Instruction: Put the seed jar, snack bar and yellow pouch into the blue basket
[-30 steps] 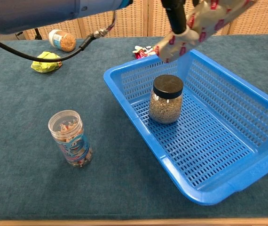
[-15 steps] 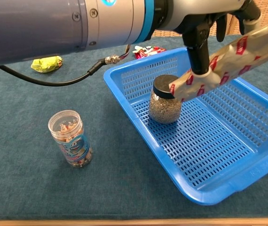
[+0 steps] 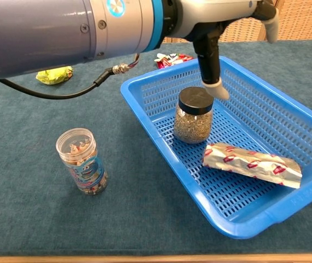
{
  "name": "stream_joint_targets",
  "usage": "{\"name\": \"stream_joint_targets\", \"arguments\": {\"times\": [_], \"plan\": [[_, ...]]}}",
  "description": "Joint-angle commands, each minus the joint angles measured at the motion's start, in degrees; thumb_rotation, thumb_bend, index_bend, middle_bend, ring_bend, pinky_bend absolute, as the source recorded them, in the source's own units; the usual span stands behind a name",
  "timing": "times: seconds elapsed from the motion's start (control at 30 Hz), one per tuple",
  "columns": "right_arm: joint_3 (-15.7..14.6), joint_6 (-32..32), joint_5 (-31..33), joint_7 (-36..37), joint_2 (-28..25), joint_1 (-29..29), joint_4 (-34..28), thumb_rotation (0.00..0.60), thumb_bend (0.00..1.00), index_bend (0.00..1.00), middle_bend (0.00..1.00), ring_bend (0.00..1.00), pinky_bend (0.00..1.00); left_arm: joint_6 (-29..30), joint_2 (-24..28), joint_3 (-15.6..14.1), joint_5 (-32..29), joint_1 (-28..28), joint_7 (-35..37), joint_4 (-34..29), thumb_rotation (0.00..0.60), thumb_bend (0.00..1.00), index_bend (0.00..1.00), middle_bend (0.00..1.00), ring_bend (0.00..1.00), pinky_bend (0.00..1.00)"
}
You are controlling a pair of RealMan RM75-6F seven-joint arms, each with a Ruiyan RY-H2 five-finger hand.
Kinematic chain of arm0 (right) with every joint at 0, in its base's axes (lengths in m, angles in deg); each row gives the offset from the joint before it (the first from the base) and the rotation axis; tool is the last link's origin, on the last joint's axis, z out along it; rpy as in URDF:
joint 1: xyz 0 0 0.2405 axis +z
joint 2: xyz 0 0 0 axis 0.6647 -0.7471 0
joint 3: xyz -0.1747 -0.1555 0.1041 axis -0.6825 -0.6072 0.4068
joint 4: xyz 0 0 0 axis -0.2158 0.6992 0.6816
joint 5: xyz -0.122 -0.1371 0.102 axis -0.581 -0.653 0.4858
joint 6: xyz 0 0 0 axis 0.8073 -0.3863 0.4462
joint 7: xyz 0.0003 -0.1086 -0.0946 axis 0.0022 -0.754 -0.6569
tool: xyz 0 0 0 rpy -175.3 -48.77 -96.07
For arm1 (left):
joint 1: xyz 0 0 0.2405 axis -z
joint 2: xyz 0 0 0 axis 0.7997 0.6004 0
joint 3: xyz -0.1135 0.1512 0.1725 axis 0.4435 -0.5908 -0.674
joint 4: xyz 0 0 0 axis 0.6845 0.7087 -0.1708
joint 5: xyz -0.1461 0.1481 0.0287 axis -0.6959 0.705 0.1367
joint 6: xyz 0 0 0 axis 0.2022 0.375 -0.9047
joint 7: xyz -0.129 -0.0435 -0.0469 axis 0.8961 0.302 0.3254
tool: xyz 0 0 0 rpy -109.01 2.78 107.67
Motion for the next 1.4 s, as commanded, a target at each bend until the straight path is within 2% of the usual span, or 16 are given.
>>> {"name": "stream_joint_targets", "arguments": {"times": [0.03,0.17,0.47,0.77,0.9,1.03,1.4], "plan": [[0.0,0.0,0.0,0.0,0.0,0.0,0.1,0.6,0.31,0.07,0.0,0.0,0.17,0.3,1.0,-0.2,-0.3,-0.6,0.5,0.8,0.6,0.15,0.2,0.0,0.04,0.11],[0.0,0.2,0.2,-0.2,0.1,0.0,0.2,0.6,0.31,0.07,0.0,0.0,0.17,-0.2,4.0,-0.8,-2.3,-1.6,0.9,3.0,0.6,0.15,0.2,0.0,0.04,0.11],[-0.4,1.3,0.2,-2.2,0.9,0.3,0.1,0.6,0.31,0.07,0.0,0.0,0.17,-3.0,11.6,-4.7,-6.7,-4.2,0.4,10.1,0.6,0.16,0.2,0.0,0.04,0.11],[-0.5,2.1,0.6,-3.9,1.5,0.6,0.2,0.6,0.31,0.07,0.0,0.0,0.17,-7.0,15.3,-7.5,-9.0,-6.3,1.5,19.1,0.6,0.16,0.2,0.0,0.04,0.11],[-0.6,1.9,0.2,-4.3,1.6,0.6,0.1,0.6,0.31,0.07,0.0,0.0,0.17,-8.0,15.2,-9.1,-7.5,-7.5,2.2,24.0,0.6,0.15,0.2,0.0,0.04,0.11],[-0.7,1.7,-0.3,-4.6,1.8,0.5,0.0,0.6,0.31,0.07,0.0,0.0,0.17,-10.6,14.1,-10.0,-9.2,-8.7,3.5,29.0,0.6,0.15,0.2,0.0,0.04,0.11],[-0.9,2.4,0.1,-6.2,2.2,0.6,0.0,0.6,0.31,0.07,0.0,0.0,0.17,-14.7,8.9,-12.7,-7.9,-10.0,3.0,40.2,0.6,0.16,0.2,0.0,0.04,0.11]]}}
